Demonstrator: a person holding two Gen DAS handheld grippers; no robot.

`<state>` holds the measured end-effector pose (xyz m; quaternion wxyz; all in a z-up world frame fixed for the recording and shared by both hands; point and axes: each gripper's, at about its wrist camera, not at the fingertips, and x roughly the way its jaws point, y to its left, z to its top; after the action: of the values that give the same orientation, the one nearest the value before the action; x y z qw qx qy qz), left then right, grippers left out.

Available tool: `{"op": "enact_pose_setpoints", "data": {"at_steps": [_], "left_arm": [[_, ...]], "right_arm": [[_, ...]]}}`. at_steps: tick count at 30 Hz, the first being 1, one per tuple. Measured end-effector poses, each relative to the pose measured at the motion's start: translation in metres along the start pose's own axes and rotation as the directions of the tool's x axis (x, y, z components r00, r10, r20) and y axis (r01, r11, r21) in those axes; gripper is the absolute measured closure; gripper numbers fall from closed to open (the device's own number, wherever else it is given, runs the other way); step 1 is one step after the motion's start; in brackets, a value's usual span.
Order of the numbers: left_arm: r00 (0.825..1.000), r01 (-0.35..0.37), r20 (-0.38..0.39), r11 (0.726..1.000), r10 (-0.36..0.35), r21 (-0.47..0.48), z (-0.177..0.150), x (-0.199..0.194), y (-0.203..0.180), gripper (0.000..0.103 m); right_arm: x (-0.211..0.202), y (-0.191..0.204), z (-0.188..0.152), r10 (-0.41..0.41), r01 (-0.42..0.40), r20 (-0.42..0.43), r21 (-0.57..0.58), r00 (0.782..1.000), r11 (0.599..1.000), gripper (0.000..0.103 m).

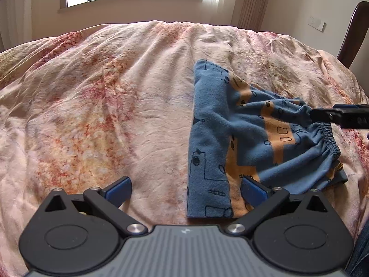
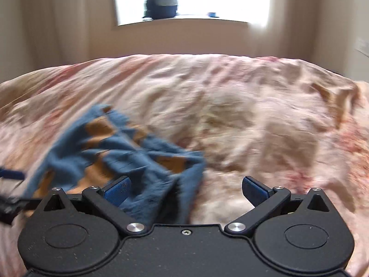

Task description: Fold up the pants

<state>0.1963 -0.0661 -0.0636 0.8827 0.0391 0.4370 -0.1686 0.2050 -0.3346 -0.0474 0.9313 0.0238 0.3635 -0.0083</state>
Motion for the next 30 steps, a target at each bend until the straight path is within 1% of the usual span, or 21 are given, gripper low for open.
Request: {"op": "enact_pose_setpoints", "data": {"at_steps": [2, 4, 6, 8, 10, 11, 12, 13, 15, 19, 22, 24, 25, 26, 28, 30], "left_arm": [[1.0, 0.003, 0.0, 1.0, -0.003, -0.001, 0.0, 0.001, 0.001, 0.0], [1.0, 0.005, -0.001, 1.0, -0.005, -0.002, 0.0, 0.001, 0.001, 0.0], [1.0, 0.007, 0.0, 1.0, -0.007, 0.0, 0.0, 0.001, 0.001, 0.0], [1.0, 0.008, 0.001, 1.0, -0.008, -0.001, -0.001, 0.002, 0.002, 0.0], [1.0, 0.012, 0.001, 1.0, -0.012, -0.003, -0.002, 0.002, 0.002, 0.0], [1.0, 0.012, 0.0, 1.0, -0.012, -0.003, -0.002, 0.003, 0.002, 0.0], [1.0, 0.011, 0.001, 1.0, -0.011, -0.003, -0.002, 0.002, 0.002, 0.0], [1.0, 0.012, 0.001, 1.0, -0.012, -0.002, -0.002, 0.002, 0.002, 0.0], [1.0, 0.011, 0.001, 1.0, -0.011, 0.001, -0.002, 0.003, 0.002, 0.0], [1.0, 0.008, 0.0, 1.0, -0.008, 0.001, -0.002, 0.002, 0.002, 0.0], [1.0, 0.005, 0.0, 1.0, -0.005, -0.002, -0.002, 0.002, 0.002, 0.0], [1.0, 0.0, 0.004, 1.0, -0.001, 0.003, -0.003, 0.003, 0.001, 0.0], [1.0, -0.002, 0.008, 1.0, 0.002, 0.007, -0.004, 0.003, 0.0, 0.0], [1.0, -0.005, 0.013, 1.0, 0.005, 0.012, -0.005, 0.003, 0.0, 0.0], [1.0, -0.006, 0.016, 1.0, 0.006, 0.021, -0.006, 0.003, -0.001, 0.0], [1.0, -0.007, 0.01, 1.0, 0.007, 0.028, -0.005, 0.003, -0.002, 0.0]], "right_arm": [[0.0, -0.004, 0.001, -0.024, 0.024, 0.017, 0.017, 1.0, 1.0, 0.001], [0.001, -0.006, 0.002, -0.016, 0.015, 0.032, 0.027, 0.999, 1.0, 0.001], [0.003, -0.007, 0.002, 0.005, -0.005, 0.029, 0.028, 1.0, 1.0, 0.001], [0.011, -0.004, 0.003, 0.011, -0.011, 0.001, 0.017, 1.0, 1.0, 0.001], [0.022, -0.001, 0.001, -0.031, 0.03, -0.058, -0.008, 0.998, 1.0, 0.001], [0.026, -0.003, -0.001, -0.035, 0.035, -0.078, -0.005, 0.996, 0.999, 0.001], [0.027, -0.005, 0.0, -0.024, 0.025, -0.08, 0.018, 0.996, 1.0, 0.001], [0.025, -0.008, 0.0, -0.015, 0.018, -0.074, 0.045, 0.997, 0.999, 0.001], [0.019, -0.011, 0.002, -0.029, 0.031, -0.033, 0.077, 0.999, 0.997, 0.001], [0.011, -0.012, 0.003, -0.011, 0.007, 0.043, 0.095, 0.999, 0.995, 0.001], [0.013, -0.002, 0.005, 0.05, -0.053, 0.06, 0.052, 0.997, 0.997, 0.001], [0.023, 0.01, 0.009, 0.089, -0.088, 0.045, -0.018, 0.995, 0.996, 0.001], [0.029, 0.015, 0.012, 0.091, -0.089, 0.033, -0.052, 0.995, 0.995, 0.001], [0.037, 0.019, 0.015, 0.082, -0.081, 0.016, -0.085, 0.996, 0.993, 0.001], [0.054, 0.021, 0.017, 0.026, -0.028, -0.018, -0.116, 1.0, 0.993, 0.001], [0.057, 0.013, 0.019, -0.011, 0.011, -0.002, -0.078, 1.0, 0.997, 0.001]]}}
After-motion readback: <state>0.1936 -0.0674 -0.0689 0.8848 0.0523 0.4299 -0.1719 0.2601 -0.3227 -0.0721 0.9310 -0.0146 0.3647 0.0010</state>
